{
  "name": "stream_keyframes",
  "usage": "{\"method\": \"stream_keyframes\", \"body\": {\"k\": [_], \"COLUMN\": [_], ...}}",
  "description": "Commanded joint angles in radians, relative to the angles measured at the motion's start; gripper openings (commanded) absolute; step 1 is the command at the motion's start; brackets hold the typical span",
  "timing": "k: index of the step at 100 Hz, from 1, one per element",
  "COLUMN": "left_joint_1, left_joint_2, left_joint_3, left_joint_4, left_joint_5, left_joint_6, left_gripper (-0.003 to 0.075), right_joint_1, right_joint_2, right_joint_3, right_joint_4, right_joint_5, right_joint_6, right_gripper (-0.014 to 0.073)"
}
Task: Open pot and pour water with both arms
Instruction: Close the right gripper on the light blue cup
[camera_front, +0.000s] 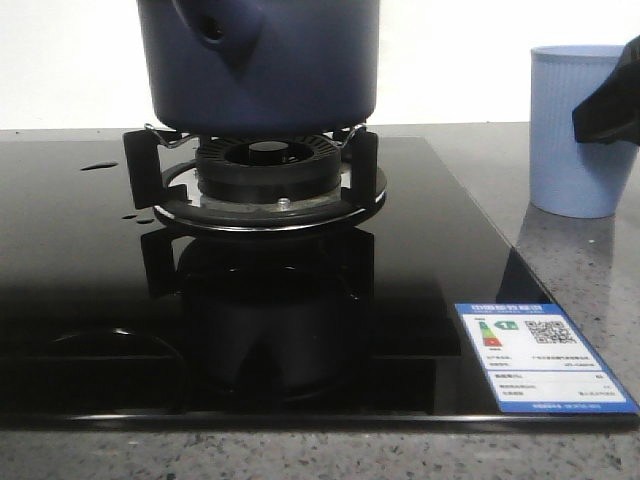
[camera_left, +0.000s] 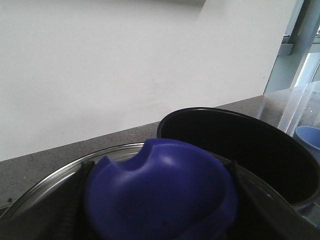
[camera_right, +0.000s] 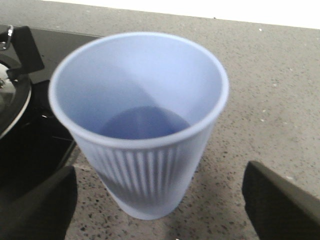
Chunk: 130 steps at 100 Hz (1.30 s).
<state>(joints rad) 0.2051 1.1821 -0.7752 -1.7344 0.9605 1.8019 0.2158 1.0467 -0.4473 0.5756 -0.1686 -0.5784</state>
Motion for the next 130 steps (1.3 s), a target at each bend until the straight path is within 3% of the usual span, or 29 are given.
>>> {"method": "stream_keyframes", "body": {"k": [1, 91, 130], "left_joint_1": [-0.008, -0.008, -0.008], "left_joint_2": [-0.024, -0.024, -0.024], "left_joint_3": [-0.034, -0.034, -0.034], "left_joint_4": [-0.129, -0.129, -0.129], "left_joint_5": [0.052, 0.052, 0.052], "left_joint_6": [0.002, 0.002, 0.002], "left_gripper": [0.0327, 0.0327, 0.0327], "right_joint_1": [0.012, 0.028, 0.028], "right_joint_2": [-0.008, 0.080, 0.097], "right_joint_3": [-0.029, -0.029, -0.029], "right_joint_4": [-0.003, -0.017, -0.268], "right_joint_5": [-0.083, -0.228, -0.260], "right_joint_6": [0.011, 0.066, 0.319], "right_gripper": [0.0605, 0.0605, 0.0605]}}
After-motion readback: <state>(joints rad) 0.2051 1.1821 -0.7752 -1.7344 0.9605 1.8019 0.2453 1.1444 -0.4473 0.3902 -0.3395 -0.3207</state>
